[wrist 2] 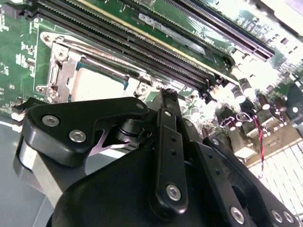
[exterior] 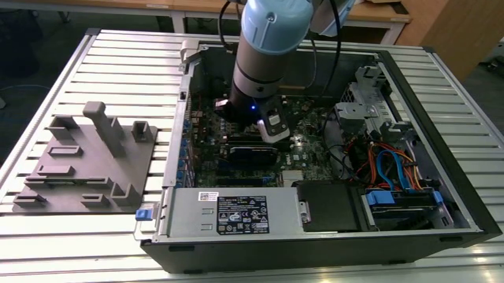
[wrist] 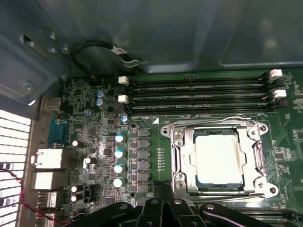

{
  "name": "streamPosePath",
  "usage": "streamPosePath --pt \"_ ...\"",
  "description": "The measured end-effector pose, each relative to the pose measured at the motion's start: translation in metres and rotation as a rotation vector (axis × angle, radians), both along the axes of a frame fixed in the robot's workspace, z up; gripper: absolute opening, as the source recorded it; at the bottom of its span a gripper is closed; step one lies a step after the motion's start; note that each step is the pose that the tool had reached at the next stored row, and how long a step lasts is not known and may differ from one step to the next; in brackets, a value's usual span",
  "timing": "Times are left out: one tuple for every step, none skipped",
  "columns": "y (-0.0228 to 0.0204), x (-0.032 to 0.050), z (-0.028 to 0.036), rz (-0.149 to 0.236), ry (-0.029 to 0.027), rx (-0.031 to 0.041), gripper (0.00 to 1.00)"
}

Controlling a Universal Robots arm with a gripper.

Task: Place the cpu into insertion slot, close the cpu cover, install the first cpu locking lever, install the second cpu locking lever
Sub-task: 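Install the second cpu locking lever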

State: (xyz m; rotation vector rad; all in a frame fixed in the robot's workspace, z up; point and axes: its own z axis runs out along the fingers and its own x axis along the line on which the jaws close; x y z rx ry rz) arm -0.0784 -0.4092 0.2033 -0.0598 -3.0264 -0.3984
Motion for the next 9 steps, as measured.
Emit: streamPosePath --pt "0.0001 0.0 0.002 0.0 0.0 0.0 0.1" --pt "0.0001 0.0 0.0038 0.0 0.0001 -0.0001 0.1" --pt "0.0001 0.0 0.0047 0.0 0.0 0.0 0.1" --pt "0.0001 0.0 0.0047 0.0 0.0 0.0001 0.1" --pt "0.0001 0.0 0.0047 0.0 -0.0001 0.0002 0.1" --pt "0.0001 -0.0001 0.0048 0.0 0.0 0.0 0.1" --pt "0.0001 -0.0001 0.0049 0.0 0.0 0.0 0.1" --pt "0.0001 0.0 0.005 0.0 0.0 0.0 0.1" --pt "0.0001 0.0 0.005 0.0 0.0 0.0 0.1"
